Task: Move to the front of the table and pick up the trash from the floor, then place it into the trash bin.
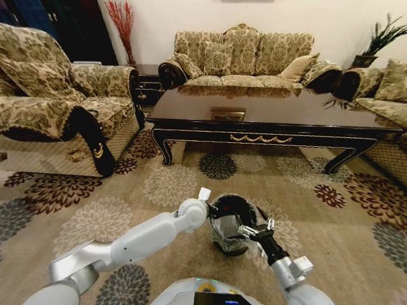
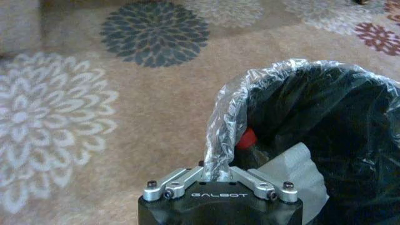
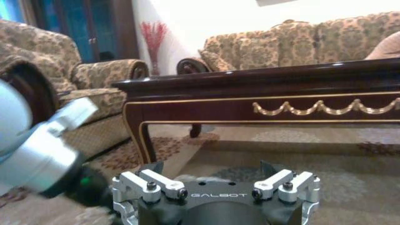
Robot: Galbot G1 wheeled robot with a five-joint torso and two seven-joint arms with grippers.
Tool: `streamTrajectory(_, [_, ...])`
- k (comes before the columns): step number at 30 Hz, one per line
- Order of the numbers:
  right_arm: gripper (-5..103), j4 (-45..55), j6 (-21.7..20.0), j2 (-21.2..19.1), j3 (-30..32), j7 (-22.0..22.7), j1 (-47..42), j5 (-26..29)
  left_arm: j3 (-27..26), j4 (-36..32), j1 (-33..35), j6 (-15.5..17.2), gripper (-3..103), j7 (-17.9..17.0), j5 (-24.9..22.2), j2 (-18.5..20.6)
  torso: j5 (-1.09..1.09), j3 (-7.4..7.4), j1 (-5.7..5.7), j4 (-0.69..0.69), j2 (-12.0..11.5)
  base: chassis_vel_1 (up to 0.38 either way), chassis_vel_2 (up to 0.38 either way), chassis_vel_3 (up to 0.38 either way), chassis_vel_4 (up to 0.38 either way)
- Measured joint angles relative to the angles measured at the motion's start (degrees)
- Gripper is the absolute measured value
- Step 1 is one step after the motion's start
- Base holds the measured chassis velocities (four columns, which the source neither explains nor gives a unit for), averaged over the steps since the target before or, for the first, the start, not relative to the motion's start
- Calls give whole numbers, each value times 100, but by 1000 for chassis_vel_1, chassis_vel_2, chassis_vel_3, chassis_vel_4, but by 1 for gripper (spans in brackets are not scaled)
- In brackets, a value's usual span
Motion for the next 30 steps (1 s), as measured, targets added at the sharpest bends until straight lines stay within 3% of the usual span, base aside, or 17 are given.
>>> streamTrajectory(9, [100,-208,-91,-78,589,199,222,635,-731,-364,772,0,1,218,274,464,-2,0,0,-1,0,0,0,0,0])
streamTrajectory(12, [100,-529,-120,-253,960,266,346,923,-1320,-533,1354,0,1,431,529,877,-2,0,0,3,0,0,0,0,0])
streamTrajectory(16, [100,-685,-223,-352,1080,326,326,1149,-1668,-611,1697,1,1,597,722,1136,0,0,0,2,0,0,0,0,0])
streamTrajectory(18, [100,-943,-228,-387,1152,342,269,1237,-2202,-693,2133,2,1,727,829,1254,-2,0,0,2,0,0,0,0,0])
streamTrajectory(24, [100,-1776,-44,-411,929,227,316,1040,-3004,-830,2886,1,1,1014,1098,1523,1,0,0,-1,0,0,0,0,0])
streamTrajectory(25, [100,-1991,-15,-420,797,204,378,1010,-3152,-874,3043,1,1,1063,1138,1583,1,0,0,4,0,0,0,0,0])
streamTrajectory(30, [100,-2543,-30,-330,379,198,602,972,-3410,-977,3335,1,1,1166,1230,1667,0,0,0,2,0,0,0,0,0])
